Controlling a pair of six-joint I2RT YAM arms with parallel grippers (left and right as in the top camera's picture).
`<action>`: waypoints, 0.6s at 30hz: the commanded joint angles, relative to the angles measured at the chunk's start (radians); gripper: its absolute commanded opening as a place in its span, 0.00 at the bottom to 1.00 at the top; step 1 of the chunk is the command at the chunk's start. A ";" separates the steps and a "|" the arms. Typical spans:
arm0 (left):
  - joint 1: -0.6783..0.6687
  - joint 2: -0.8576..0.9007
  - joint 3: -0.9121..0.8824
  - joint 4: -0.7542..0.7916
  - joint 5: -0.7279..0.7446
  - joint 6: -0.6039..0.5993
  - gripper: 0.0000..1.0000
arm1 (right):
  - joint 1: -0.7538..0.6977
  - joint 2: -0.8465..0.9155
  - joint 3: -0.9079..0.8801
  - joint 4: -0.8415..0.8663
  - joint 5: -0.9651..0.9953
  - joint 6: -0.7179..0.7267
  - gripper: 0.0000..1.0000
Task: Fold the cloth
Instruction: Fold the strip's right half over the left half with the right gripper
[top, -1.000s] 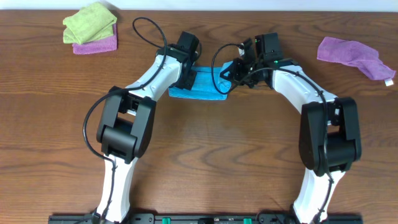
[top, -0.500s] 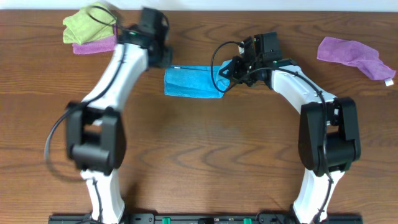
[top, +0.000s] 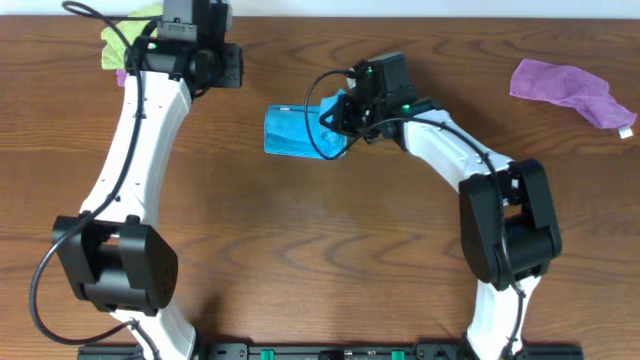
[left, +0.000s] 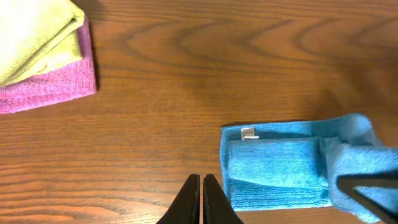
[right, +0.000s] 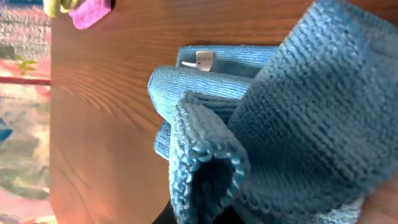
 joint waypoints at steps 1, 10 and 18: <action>0.026 0.008 -0.003 -0.003 0.063 -0.012 0.06 | 0.027 -0.021 0.021 0.001 0.056 0.011 0.02; 0.056 0.008 -0.003 -0.005 0.089 -0.019 0.06 | 0.077 0.022 0.021 0.084 0.070 0.032 0.02; 0.056 0.008 -0.003 -0.005 0.089 -0.019 0.06 | 0.115 0.062 0.021 0.159 0.048 0.065 0.02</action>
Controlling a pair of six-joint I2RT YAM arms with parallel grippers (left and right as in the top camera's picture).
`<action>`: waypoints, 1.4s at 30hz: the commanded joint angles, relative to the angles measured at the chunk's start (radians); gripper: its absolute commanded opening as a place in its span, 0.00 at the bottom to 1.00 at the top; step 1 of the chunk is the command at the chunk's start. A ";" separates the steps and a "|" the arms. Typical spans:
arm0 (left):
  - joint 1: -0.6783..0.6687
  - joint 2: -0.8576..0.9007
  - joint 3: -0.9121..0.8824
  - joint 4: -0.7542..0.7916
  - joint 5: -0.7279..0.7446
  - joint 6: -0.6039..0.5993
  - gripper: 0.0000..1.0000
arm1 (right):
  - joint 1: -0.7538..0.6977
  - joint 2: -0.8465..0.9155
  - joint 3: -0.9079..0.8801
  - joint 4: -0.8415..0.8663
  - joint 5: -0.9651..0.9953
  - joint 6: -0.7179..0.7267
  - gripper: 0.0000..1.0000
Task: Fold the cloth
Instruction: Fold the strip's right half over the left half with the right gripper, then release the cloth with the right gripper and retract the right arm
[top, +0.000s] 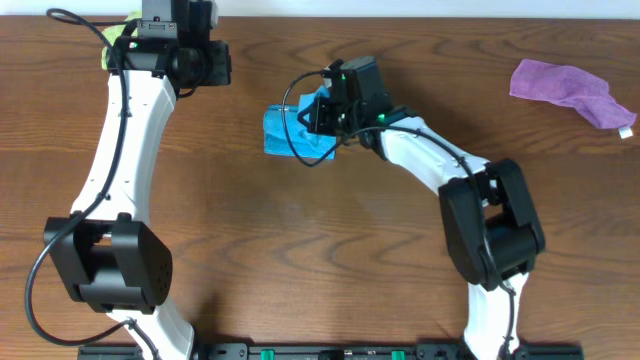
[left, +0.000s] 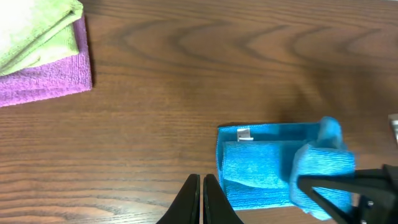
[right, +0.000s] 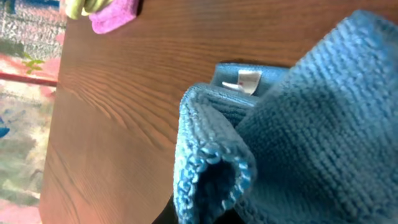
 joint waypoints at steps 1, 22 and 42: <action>0.003 0.008 -0.003 -0.004 0.008 -0.011 0.06 | 0.026 0.026 0.016 0.006 -0.011 0.023 0.02; 0.005 0.008 -0.003 0.001 -0.001 -0.010 0.06 | 0.032 0.076 0.019 0.112 -0.128 0.083 0.82; 0.092 0.009 -0.158 -0.051 0.074 0.021 0.06 | -0.123 -0.052 0.420 -0.770 0.104 -0.374 0.96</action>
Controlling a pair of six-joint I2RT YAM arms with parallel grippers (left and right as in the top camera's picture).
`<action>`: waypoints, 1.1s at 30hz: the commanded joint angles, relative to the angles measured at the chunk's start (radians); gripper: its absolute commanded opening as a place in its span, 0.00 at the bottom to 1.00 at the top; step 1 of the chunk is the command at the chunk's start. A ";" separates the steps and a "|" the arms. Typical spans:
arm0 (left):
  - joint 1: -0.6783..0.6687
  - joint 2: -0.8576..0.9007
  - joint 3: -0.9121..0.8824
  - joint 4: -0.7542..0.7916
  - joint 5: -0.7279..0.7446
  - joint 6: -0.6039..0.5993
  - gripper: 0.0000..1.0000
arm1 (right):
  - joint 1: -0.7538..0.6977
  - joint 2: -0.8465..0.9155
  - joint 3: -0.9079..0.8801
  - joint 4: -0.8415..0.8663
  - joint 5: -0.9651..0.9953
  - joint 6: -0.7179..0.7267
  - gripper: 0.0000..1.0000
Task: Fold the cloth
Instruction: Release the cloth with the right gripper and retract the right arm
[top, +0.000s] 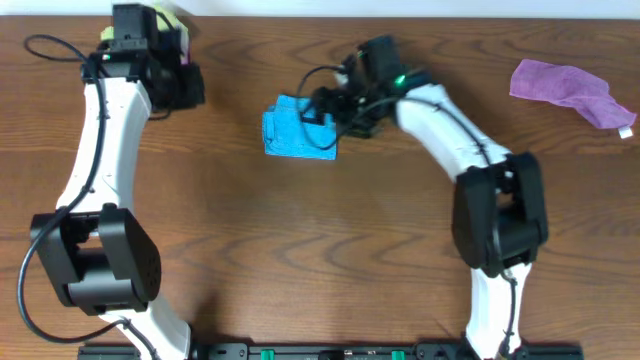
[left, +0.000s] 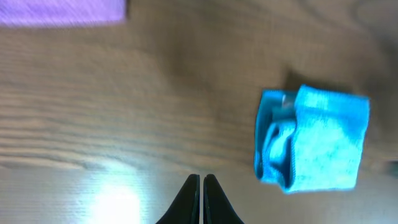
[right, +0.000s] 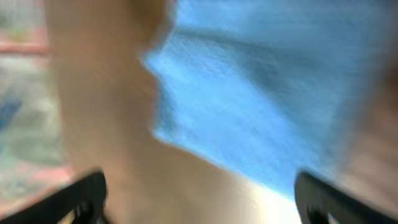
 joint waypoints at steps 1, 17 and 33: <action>-0.027 0.008 -0.035 0.001 0.026 0.032 0.06 | -0.016 -0.106 0.153 -0.192 0.268 -0.245 0.95; -0.049 0.008 -0.282 0.238 0.238 0.014 0.72 | -0.054 -0.572 0.209 -0.695 0.797 -0.400 0.99; -0.093 0.045 -0.357 0.392 0.344 -0.076 0.95 | -0.203 -1.109 -0.133 -0.674 0.803 -0.432 0.99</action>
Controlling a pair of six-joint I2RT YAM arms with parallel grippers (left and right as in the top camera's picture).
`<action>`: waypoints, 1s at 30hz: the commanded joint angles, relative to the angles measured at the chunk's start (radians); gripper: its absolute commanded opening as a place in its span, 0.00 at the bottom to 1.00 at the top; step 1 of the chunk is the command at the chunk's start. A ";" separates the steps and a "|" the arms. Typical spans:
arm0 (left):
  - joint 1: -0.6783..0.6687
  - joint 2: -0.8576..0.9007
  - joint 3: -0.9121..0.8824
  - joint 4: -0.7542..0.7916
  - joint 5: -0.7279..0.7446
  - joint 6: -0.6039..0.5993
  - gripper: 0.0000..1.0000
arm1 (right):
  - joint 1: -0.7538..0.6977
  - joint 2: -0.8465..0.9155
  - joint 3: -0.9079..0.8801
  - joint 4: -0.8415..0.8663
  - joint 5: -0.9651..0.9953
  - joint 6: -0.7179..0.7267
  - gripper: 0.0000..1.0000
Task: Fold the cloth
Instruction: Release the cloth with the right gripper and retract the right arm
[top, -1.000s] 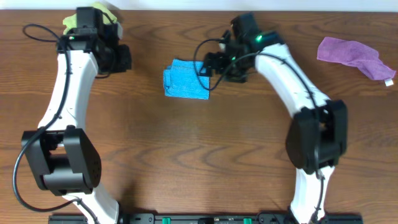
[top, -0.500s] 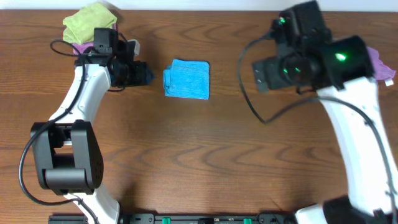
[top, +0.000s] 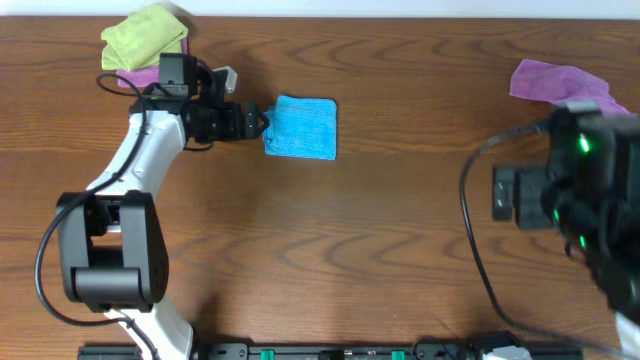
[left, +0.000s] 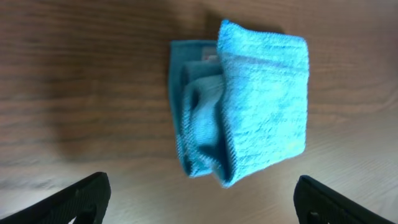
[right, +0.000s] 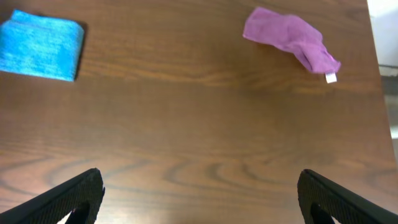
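The blue cloth (top: 302, 128) lies folded into a small rectangle on the table, its layered edges facing the left arm. The left wrist view shows the cloth (left: 242, 102) just ahead of my left gripper (left: 199, 205). That gripper (top: 258, 123) is open at the cloth's left edge and holds nothing. My right gripper (right: 202, 202) is open and empty, high over the right half of the table. From there the blue cloth (right: 40, 45) is far off at the upper left.
A crumpled purple cloth (top: 565, 85) lies at the back right, also in the right wrist view (right: 289, 34). A folded green cloth (top: 145, 35) rests on a magenta one at the back left. The right arm (top: 580, 200) fills the right side.
My left gripper was shut, near the back-left stack; now it is open at the blue cloth's left edge. My right gripper has moved from over the cloth to high at the right.
My right gripper was shut on a raised flap of the blue cloth, then held it further left over the rest. Then it was open above the folded cloth. Now it is far right, and the left gripper stands open at the cloth.
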 joint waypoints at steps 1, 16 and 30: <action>-0.016 0.047 -0.014 0.033 0.059 -0.052 0.95 | -0.019 -0.080 -0.070 0.008 0.013 -0.034 0.99; -0.021 0.182 -0.014 0.154 0.158 -0.127 0.95 | -0.021 -0.209 -0.121 -0.072 0.028 -0.040 0.99; -0.021 0.313 -0.014 0.226 0.227 -0.198 0.95 | -0.021 -0.209 -0.121 -0.075 0.028 -0.040 0.99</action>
